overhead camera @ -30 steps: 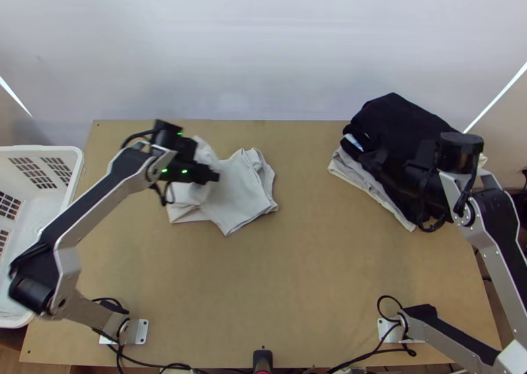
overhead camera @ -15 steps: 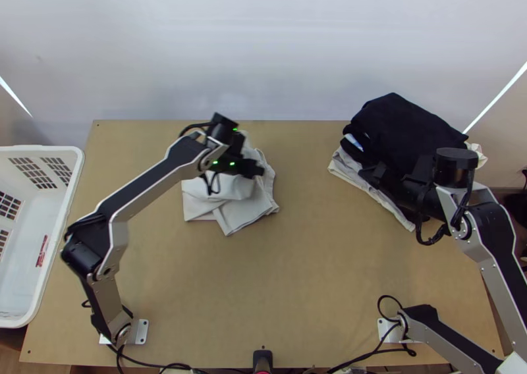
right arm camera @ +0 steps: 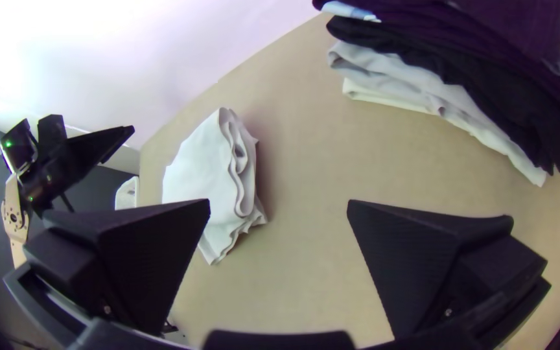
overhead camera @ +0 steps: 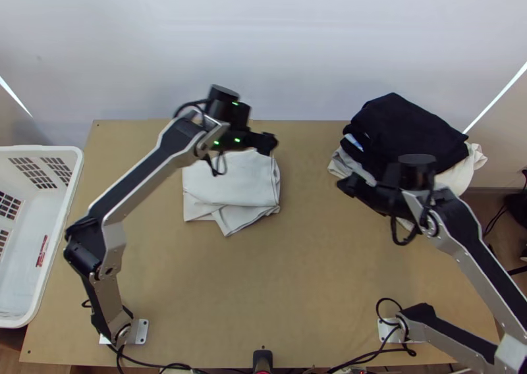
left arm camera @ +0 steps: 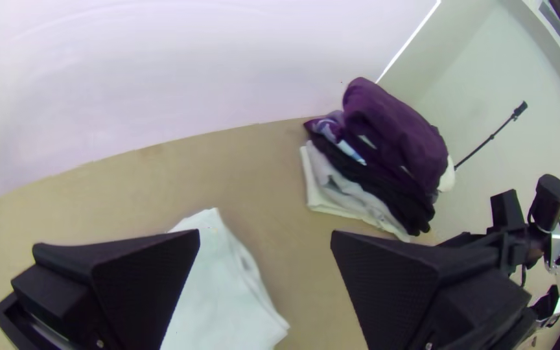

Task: Fold the t-shirt

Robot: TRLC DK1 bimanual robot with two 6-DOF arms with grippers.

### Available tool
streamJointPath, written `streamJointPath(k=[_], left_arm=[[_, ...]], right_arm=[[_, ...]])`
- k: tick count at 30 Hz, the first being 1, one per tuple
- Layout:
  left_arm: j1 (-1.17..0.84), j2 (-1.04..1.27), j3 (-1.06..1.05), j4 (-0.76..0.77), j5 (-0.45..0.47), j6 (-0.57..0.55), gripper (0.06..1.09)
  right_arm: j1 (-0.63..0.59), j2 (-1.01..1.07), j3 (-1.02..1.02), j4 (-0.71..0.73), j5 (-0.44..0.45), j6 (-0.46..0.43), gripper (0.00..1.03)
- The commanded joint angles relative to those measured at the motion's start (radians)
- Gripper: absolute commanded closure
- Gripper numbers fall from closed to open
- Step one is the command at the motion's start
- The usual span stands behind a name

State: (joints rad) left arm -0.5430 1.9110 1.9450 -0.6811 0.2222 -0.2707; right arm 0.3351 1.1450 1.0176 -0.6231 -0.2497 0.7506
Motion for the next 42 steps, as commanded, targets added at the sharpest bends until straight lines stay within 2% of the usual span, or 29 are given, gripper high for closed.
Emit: streamJointPath(k=[1, 3, 4, 6, 8, 10, 14, 22, 25, 42], left_arm=[[0.132, -0.110, -0.167, 0.012, -0.034, 0.107, 0.10], [0.155, -0.155, -0.207, 0.017, -0.040, 0.113, 0.10], [0.163, -0.176, -0.221, 0.018, -0.047, 0.113, 0.10], [0.173, -0.224, -0.248, 0.018, -0.053, 0.130, 0.10], [0.183, -0.262, -0.268, 0.017, -0.072, 0.142, 0.10], [0.198, -0.293, -0.274, 0.014, -0.080, 0.151, 0.10], [0.239, -0.333, -0.278, 0.005, -0.080, 0.157, 0.10], [0.256, -0.388, -0.337, -0.008, -0.104, 0.139, 0.10], [0.270, -0.400, -0.345, -0.006, -0.106, 0.139, 0.10], [0.325, -0.394, -0.351, 0.035, -0.129, 0.140, 0.10]], right_arm=[[0.076, 0.182, 0.042, 0.082, -0.129, 0.110, 0.05], [0.074, 0.259, 0.059, 0.131, -0.266, 0.159, 0.05], [0.076, 0.297, 0.058, 0.175, -0.303, 0.167, 0.05], [0.090, 0.380, 0.068, 0.237, -0.350, 0.176, 0.05], [0.105, 0.469, 0.096, 0.269, -0.436, 0.185, 0.05], [0.124, 0.538, 0.130, 0.280, -0.461, 0.178, 0.05], [0.168, 0.631, 0.151, 0.427, -0.447, 0.150, 0.05], [0.205, 0.769, 0.288, 0.484, -0.201, -0.086, 0.05], [0.202, 0.789, 0.319, 0.485, -0.163, -0.128, 0.05], [0.240, 0.918, 0.357, 0.473, -0.143, -0.149, 0.05]])
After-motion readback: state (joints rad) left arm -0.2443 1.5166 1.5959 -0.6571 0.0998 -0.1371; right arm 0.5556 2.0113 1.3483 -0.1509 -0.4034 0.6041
